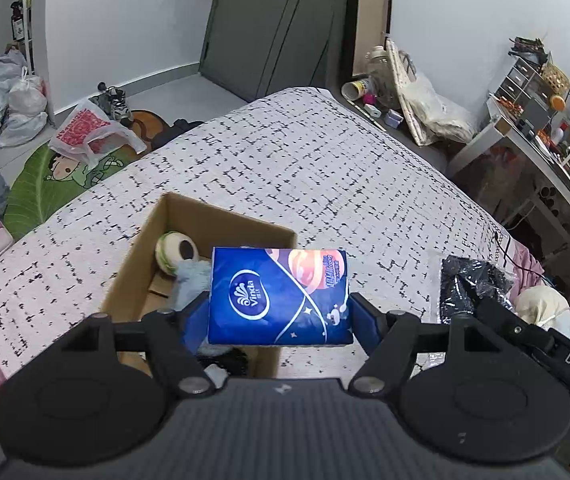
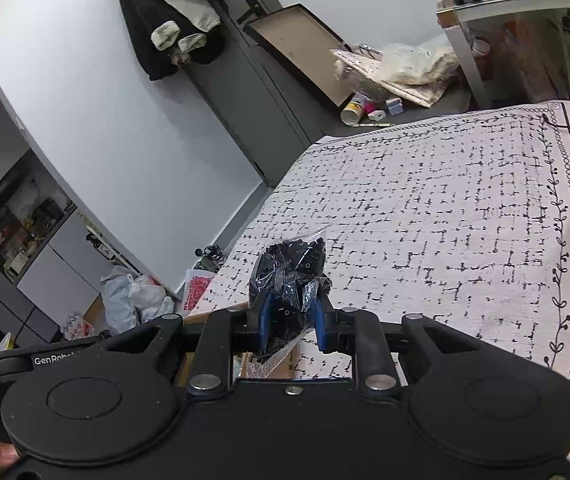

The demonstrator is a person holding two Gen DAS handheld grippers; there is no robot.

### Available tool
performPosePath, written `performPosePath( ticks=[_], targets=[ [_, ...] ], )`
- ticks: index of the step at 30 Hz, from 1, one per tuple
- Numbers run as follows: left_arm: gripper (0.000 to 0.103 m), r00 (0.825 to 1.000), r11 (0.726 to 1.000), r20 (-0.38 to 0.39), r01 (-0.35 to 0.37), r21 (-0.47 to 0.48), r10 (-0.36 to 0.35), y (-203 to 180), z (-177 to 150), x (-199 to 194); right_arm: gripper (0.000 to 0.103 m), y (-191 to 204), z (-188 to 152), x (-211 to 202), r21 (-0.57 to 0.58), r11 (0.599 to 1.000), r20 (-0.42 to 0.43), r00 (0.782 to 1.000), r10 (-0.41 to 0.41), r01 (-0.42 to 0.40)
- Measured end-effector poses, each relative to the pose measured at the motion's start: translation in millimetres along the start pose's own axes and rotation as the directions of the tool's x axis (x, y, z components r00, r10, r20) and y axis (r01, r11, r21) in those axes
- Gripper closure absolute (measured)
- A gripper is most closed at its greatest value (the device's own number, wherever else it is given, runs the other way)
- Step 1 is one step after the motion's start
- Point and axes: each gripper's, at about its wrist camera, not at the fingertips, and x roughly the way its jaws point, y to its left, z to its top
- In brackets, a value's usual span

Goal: Organize soft objects
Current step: 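Carry the tissue pack with the left gripper and black bag with the right gripper to the box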

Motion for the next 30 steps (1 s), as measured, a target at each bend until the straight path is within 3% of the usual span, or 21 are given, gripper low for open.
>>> performPosePath(
  ticks=[30],
  targets=[
    [0.032,0.996,0.988,-0.072,-0.064,-0.142,0.054,99,-5,23,0.081,68,-41,42,-0.161,0.986,-0.095,0.995,0.033,-0.048]
  ],
)
